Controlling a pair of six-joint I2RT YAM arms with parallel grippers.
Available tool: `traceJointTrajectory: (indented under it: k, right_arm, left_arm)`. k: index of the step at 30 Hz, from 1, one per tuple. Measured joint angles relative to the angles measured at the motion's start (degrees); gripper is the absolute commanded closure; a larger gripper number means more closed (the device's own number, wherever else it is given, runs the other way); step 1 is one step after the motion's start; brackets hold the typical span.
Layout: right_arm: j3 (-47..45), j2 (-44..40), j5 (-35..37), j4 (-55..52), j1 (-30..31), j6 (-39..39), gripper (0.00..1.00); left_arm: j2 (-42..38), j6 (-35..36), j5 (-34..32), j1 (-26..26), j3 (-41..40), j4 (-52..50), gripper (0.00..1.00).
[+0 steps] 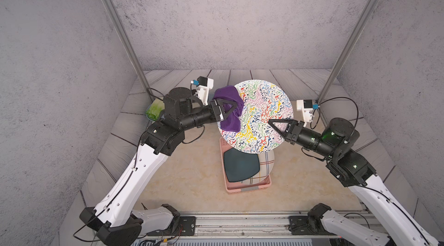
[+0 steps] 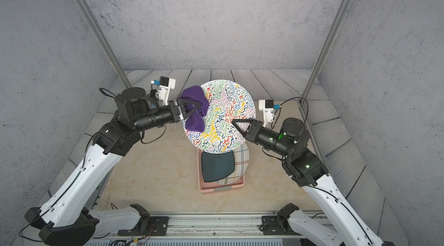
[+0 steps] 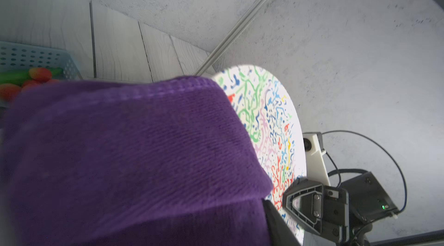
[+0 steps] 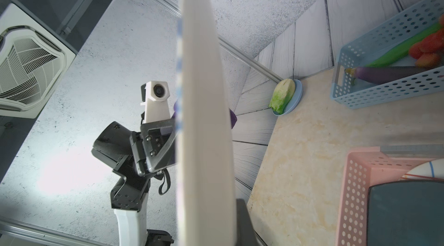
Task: Wipe the wet plate dry
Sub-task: Wipe the plate with towel.
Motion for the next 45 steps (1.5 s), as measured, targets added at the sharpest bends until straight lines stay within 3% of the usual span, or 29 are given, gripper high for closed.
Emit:
traceJointTrajectory:
  k: [5,7,12,18,27,31,40,45]
  right_arm:
    - [1.05,-2.03,2.78,5.73,-1.05,3.78,1.0]
    - [1.07,-1.77,2.95,11.56,-1.09,6.95,1.0]
    - [1.42,3.21,1.55,27.23,-1.09,16.44,1.0]
    - [2.75,13.16,-2.32,40.39,-0.83,25.75,1.0]
    - [8.59,19.3,-2.73,53.22,0.2,30.47,1.0]
    - [14.62,22.8,-0.5,57.33,0.26,32.39,1.0]
    - [13.2,25.77,2.71,60.96,0.09,35.32,1.0]
    - [12.39,24.85,3.43,60.65,4.33,33.81,1.0]
  left_arm:
    - [-3.15,-18.05,2.69,11.82,-4.17,15.58,1.0]
    - [-3.32,-24.76,3.02,13.84,-4.68,21.46,1.0]
    - [-1.18,-39.82,4.85,12.11,-3.96,36.46,1.0]
    - [1.79,-49.83,1.64,5.16,-1.33,47.69,1.0]
    - [6.43,-52.98,-15.58,-9.62,3.5,61.18,1.0]
    - [7.78,-53.31,-16.85,-14.03,6.51,66.1,1.0]
    - [9.66,-55.36,-15.13,-7.13,9.64,63.43,1.0]
    - [10.32,-55.41,-15.56,-9.64,10.75,63.67,1.0]
